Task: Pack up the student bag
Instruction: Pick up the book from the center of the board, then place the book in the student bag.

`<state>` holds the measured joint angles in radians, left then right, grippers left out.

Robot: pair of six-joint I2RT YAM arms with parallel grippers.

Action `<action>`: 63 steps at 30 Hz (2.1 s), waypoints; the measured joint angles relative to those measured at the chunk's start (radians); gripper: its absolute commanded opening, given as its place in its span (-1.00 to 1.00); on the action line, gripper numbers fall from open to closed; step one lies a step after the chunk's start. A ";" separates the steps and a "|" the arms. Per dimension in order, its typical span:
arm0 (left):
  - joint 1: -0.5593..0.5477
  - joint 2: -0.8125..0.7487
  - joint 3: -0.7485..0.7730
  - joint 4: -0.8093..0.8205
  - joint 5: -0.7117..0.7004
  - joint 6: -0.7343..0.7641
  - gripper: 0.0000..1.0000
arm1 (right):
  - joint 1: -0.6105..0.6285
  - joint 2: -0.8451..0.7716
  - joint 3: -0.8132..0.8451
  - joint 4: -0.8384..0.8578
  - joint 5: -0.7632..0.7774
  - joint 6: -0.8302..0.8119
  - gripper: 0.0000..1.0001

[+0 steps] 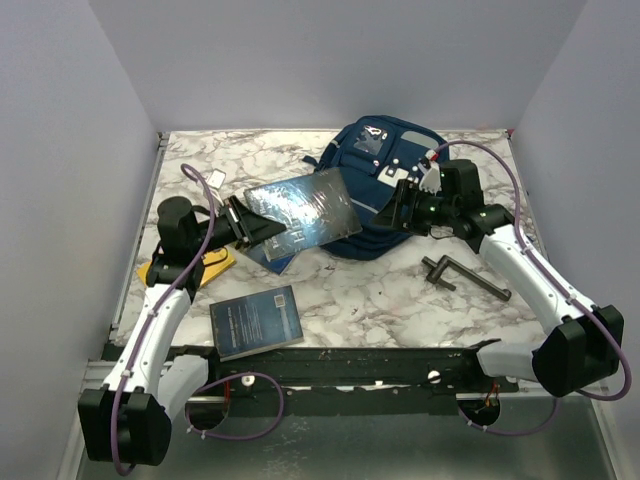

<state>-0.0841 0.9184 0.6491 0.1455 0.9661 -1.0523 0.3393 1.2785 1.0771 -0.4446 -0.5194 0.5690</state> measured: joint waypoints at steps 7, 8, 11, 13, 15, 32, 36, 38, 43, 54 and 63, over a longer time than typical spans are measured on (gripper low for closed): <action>0.008 0.000 0.275 -0.575 -0.447 0.376 -1.00 | 0.100 0.066 0.018 -0.077 0.395 -0.152 0.52; 0.009 0.000 0.294 -0.630 -0.514 0.412 -1.00 | 0.147 0.082 0.019 -0.075 0.455 -0.184 0.52; 0.013 0.000 0.299 -0.724 -0.633 0.469 -1.00 | 0.315 0.165 0.034 -0.048 0.624 -0.316 0.52; 0.011 0.000 0.290 -0.769 -0.666 0.488 -1.00 | 0.431 0.240 0.035 -0.020 0.740 -0.417 0.46; 0.007 0.000 0.275 -0.798 -0.687 0.501 -1.00 | 0.523 0.327 0.035 -0.003 0.842 -0.504 0.42; -0.126 -0.032 0.209 -0.836 -0.751 0.561 -1.00 | 0.578 0.402 -0.033 0.149 1.095 -0.906 0.03; -0.139 -0.034 0.209 -0.836 -0.754 0.568 -1.00 | 0.578 0.410 -0.033 0.209 1.122 -0.964 -0.32; -0.142 -0.039 0.209 -0.837 -0.757 0.572 -1.00 | 0.578 0.424 -0.033 0.237 1.134 -0.982 -0.28; -0.148 -0.051 0.209 -0.837 -0.770 0.581 -1.00 | 0.578 0.462 -0.033 0.268 1.140 -1.012 -0.21; -0.154 -0.055 0.209 -0.840 -0.775 0.583 -1.00 | 0.575 0.495 -0.033 0.292 1.138 -1.027 0.08; -0.154 -0.055 0.207 -0.847 -0.776 0.583 -1.00 | 0.548 0.504 -0.029 0.298 1.104 -1.032 0.17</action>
<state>-0.2382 0.8639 0.8558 -0.7013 0.1898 -0.4698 0.8875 1.7824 1.0485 -0.1471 0.5846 -0.4625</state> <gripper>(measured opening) 0.247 0.541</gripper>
